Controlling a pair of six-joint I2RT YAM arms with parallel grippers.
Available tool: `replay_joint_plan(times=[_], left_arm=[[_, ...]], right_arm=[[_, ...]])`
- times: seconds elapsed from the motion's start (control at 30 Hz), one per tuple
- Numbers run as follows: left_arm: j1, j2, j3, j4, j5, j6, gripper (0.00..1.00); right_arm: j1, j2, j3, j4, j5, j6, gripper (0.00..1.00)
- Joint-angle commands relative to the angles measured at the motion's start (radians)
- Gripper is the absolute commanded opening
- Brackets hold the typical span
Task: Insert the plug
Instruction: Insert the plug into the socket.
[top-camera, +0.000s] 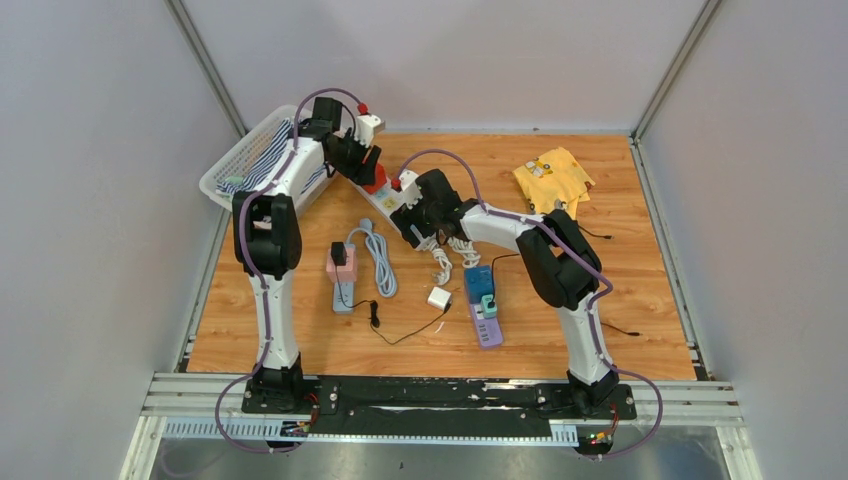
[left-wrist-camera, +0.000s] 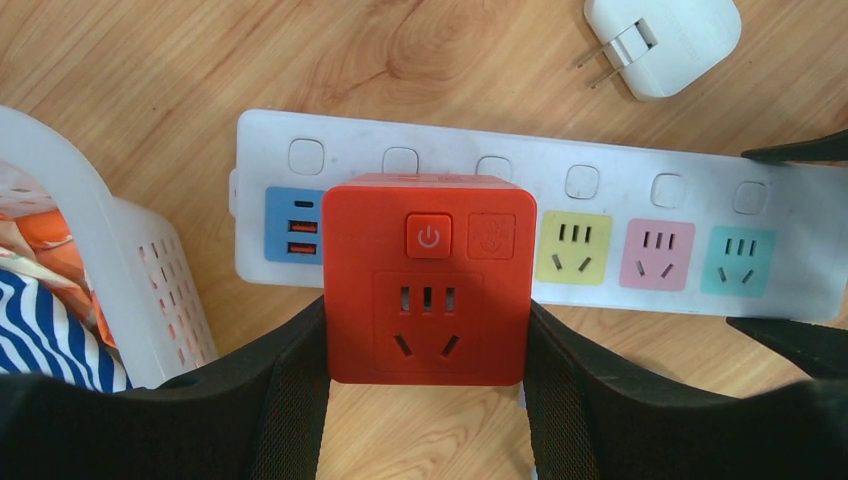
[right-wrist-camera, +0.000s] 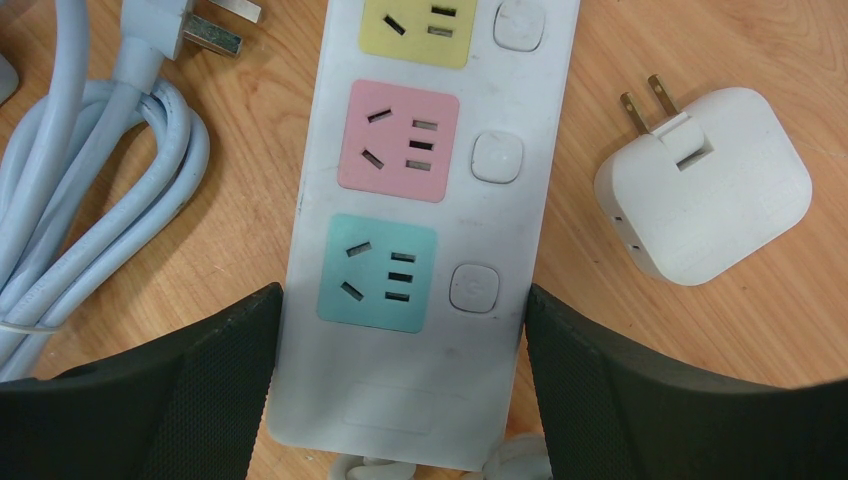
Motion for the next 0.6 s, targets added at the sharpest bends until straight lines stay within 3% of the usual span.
replay_joint_plan(times=[0.0, 0.57], left_arm=[[-0.004, 0.023, 0.031, -0.023, -0.025, 0.021, 0.00], [-0.004, 0.056, 0.087, -0.022, -0.033, 0.022, 0.00]], right_arm=[[0.021, 0.019, -0.045, -0.115, -0.008, -0.002, 0.49], [0.020, 0.025, -0.041, -0.114, -0.010, -0.003, 0.49]])
